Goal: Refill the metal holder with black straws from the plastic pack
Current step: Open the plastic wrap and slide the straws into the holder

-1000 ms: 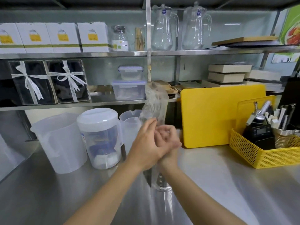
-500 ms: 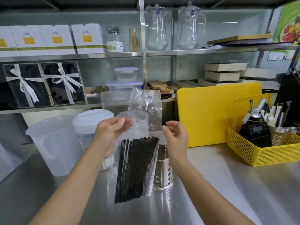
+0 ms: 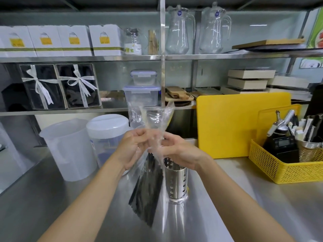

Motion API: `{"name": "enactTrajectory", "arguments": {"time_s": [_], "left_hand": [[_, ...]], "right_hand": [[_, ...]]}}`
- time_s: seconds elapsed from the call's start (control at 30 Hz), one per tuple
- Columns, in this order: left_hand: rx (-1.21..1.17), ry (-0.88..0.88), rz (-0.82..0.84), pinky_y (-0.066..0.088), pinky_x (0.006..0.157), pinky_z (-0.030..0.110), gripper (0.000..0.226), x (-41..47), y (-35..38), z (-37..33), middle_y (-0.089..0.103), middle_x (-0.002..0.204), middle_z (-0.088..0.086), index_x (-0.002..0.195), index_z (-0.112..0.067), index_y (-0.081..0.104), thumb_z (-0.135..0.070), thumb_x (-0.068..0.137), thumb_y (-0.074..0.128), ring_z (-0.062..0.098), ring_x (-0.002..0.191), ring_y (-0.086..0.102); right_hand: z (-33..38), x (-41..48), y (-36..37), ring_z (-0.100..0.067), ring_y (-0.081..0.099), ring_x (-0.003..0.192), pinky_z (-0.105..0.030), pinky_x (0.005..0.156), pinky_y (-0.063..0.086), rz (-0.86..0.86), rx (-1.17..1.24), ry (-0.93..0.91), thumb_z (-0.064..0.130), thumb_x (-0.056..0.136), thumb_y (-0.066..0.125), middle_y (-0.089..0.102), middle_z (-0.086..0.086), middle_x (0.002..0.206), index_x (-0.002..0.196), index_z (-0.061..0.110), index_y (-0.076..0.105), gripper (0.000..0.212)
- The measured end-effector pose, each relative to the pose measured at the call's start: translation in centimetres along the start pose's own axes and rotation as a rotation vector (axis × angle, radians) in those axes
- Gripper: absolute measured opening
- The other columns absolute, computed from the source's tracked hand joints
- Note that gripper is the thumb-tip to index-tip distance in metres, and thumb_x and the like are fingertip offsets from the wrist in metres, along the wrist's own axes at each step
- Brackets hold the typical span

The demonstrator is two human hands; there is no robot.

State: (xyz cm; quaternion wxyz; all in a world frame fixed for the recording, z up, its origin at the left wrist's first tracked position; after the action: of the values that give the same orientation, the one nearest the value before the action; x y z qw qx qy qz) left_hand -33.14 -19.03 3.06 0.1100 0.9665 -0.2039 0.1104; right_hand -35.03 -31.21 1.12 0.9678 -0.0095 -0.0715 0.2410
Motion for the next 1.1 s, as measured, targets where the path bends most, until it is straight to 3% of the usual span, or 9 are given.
{"name": "enactTrajectory", "arguments": {"time_s": [0.1,0.2,0.33,0.43,0.57,0.67,0.9,0.97,1.1], "left_hand": [[0.059,-0.011,-0.070,0.057,0.065,0.025,0.021,-0.5,0.6,-0.1,0.072,0.080,0.007,0.091,-0.004,0.071,0.001,0.084,0.052,0.017,0.075,0.069],[0.237,0.005,-0.168,0.056,0.078,0.032,0.031,-0.9,-0.4,-0.2,0.064,0.087,0.009,0.113,0.003,0.059,-0.009,0.085,0.054,0.032,0.100,0.063],[0.025,0.055,-0.179,0.056,0.082,0.045,0.022,-2.0,-0.4,-1.1,0.074,0.077,0.009,0.073,-0.013,0.073,-0.028,0.082,0.062,0.029,0.084,0.069],[-0.003,0.043,-0.287,0.058,0.056,0.029,0.027,-2.0,-0.6,-1.1,0.071,0.062,0.002,0.080,-0.002,0.064,-0.013,0.095,0.044,0.020,0.064,0.071],[0.026,-0.035,-0.476,0.055,0.062,0.032,0.027,-1.5,-2.5,0.0,0.065,0.072,0.009,0.075,-0.007,0.062,-0.009,0.093,0.043,0.024,0.067,0.063],[0.049,-0.108,-0.540,0.051,0.049,0.021,0.029,-1.7,-5.2,1.3,0.064,0.074,0.008,0.077,-0.007,0.062,-0.003,0.094,0.039,0.018,0.065,0.060],[-0.103,-0.415,-0.692,0.046,0.051,0.022,0.015,-2.7,-11.3,6.4,0.061,0.041,-0.001,0.074,-0.007,0.056,0.002,0.085,0.051,0.012,0.049,0.059],[0.053,-0.355,-0.810,0.051,0.053,0.025,0.007,-2.5,-12.7,5.8,0.065,0.060,0.010,0.073,-0.005,0.058,0.002,0.072,0.060,0.020,0.058,0.064],[0.540,0.158,-0.871,0.043,0.096,0.037,0.071,-2.2,-10.7,-0.2,0.047,0.127,0.007,0.126,-0.006,0.042,-0.003,0.064,0.074,0.020,0.115,0.048]], "right_hand": [[0.2,0.1,-0.2,-0.024,0.059,0.082,-0.040,0.079,0.043,-0.129,-0.016,0.006,0.005,0.072,0.073,0.064,-0.011,0.084,0.119,0.016,0.058,0.050],[0.9,0.1,-0.9,-0.022,0.060,0.076,-0.045,0.080,0.046,-0.292,-0.120,-0.039,0.007,0.076,0.072,0.070,-0.012,0.079,0.105,0.015,0.068,0.031],[1.4,-0.6,-1.2,-0.014,0.063,0.079,-0.029,0.071,0.050,-0.308,-0.083,-0.054,0.007,0.079,0.068,0.072,-0.003,0.082,0.088,0.013,0.072,0.012],[0.9,-0.7,-0.7,-0.010,0.062,0.079,-0.027,0.073,0.048,-0.284,-0.188,-0.024,0.015,0.080,0.069,0.069,-0.001,0.082,0.080,0.008,0.069,0.007],[1.0,-0.9,-1.0,-0.020,0.064,0.084,-0.038,0.078,0.051,-0.436,-0.175,-0.101,0.013,0.086,0.061,0.068,-0.015,0.086,0.076,0.009,0.063,0.012],[2.1,-1.5,-1.9,-0.007,0.063,0.064,-0.025,0.063,0.047,-0.520,-0.140,-0.181,0.010,0.092,0.051,0.066,-0.001,0.070,0.075,0.013,0.056,0.018],[4.2,-1.5,-3.0,-0.007,0.056,0.052,-0.018,0.053,0.048,-0.553,-0.272,-0.259,0.006,0.090,0.054,0.061,-0.007,0.066,0.080,0.009,0.059,0.012],[4.6,-1.0,-2.8,-0.006,0.054,0.053,-0.018,0.054,0.046,-0.517,-0.386,-0.256,0.005,0.089,0.054,0.061,-0.007,0.067,0.083,0.008,0.061,0.010],[4.7,-0.4,-1.7,-0.014,0.058,0.068,-0.028,0.069,0.052,-0.414,-0.643,-0.228,0.009,0.089,0.055,0.062,-0.002,0.074,0.088,0.012,0.065,0.011]]}}
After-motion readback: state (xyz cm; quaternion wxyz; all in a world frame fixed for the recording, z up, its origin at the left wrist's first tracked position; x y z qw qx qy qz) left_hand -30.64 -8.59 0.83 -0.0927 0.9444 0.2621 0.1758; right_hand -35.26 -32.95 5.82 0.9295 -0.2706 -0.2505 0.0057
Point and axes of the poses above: each hand's wrist, its own x-axis towards the middle knuckle, its own y-axis out of the palm, z = x × y, the point moved 5 cm from there along x, towards the middle knuckle
